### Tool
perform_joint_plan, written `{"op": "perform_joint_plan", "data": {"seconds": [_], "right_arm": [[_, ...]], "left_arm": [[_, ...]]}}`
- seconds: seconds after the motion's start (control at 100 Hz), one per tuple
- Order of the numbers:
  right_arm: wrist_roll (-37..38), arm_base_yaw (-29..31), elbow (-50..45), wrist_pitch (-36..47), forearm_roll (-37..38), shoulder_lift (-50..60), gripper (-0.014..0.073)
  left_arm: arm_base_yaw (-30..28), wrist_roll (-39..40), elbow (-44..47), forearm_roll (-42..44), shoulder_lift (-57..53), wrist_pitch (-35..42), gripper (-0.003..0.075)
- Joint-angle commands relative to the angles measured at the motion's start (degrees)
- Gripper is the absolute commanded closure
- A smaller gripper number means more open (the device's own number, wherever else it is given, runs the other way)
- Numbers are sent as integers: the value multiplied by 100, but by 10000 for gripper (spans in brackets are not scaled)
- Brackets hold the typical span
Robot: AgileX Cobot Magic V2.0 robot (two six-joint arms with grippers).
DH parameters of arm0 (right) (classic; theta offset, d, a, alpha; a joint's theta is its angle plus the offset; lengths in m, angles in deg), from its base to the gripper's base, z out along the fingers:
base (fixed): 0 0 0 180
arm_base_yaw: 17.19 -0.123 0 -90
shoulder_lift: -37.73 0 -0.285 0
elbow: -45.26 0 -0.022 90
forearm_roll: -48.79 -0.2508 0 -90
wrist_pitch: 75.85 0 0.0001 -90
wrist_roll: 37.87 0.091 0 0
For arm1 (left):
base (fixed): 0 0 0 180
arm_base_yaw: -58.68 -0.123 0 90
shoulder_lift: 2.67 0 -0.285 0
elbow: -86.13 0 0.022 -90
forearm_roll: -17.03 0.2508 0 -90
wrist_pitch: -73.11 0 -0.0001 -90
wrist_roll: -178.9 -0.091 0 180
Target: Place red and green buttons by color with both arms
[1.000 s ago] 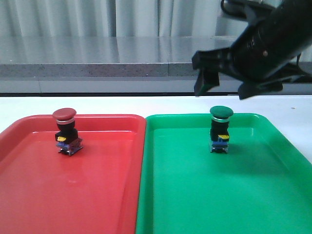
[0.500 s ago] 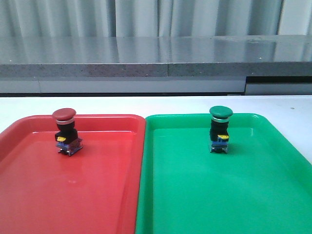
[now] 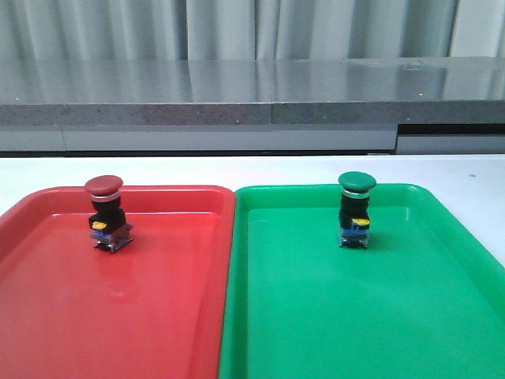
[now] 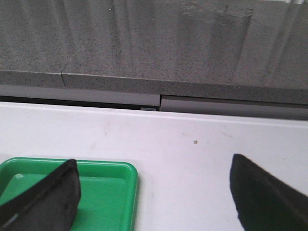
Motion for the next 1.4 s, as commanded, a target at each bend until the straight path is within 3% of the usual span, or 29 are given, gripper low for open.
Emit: {"op": "perform_joint_plan", "data": {"seconds": [0.0, 0.17, 0.26, 0.36, 0.58, 1.39], "right_arm": [[-22, 29, -271, 276, 134, 648, -29], [-22, 29, -855, -319, 134, 2042, -26], [-22, 29, -1005, -727, 134, 2641, 36], [-22, 29, -1059, -1099, 134, 3221, 195], [-22, 29, -1059, -1277, 134, 3606, 664], [-22, 29, -1222, -1191, 224, 3606, 661]], "left_arm": [[24, -8, 147, -31, -179, 467, 739], [24, -8, 147, -31, -179, 467, 739], [24, -8, 147, -31, -179, 467, 739], [24, -8, 147, -31, -179, 467, 739], [24, -8, 147, -31, -179, 467, 739], [24, -8, 147, -31, -179, 467, 739]]}}
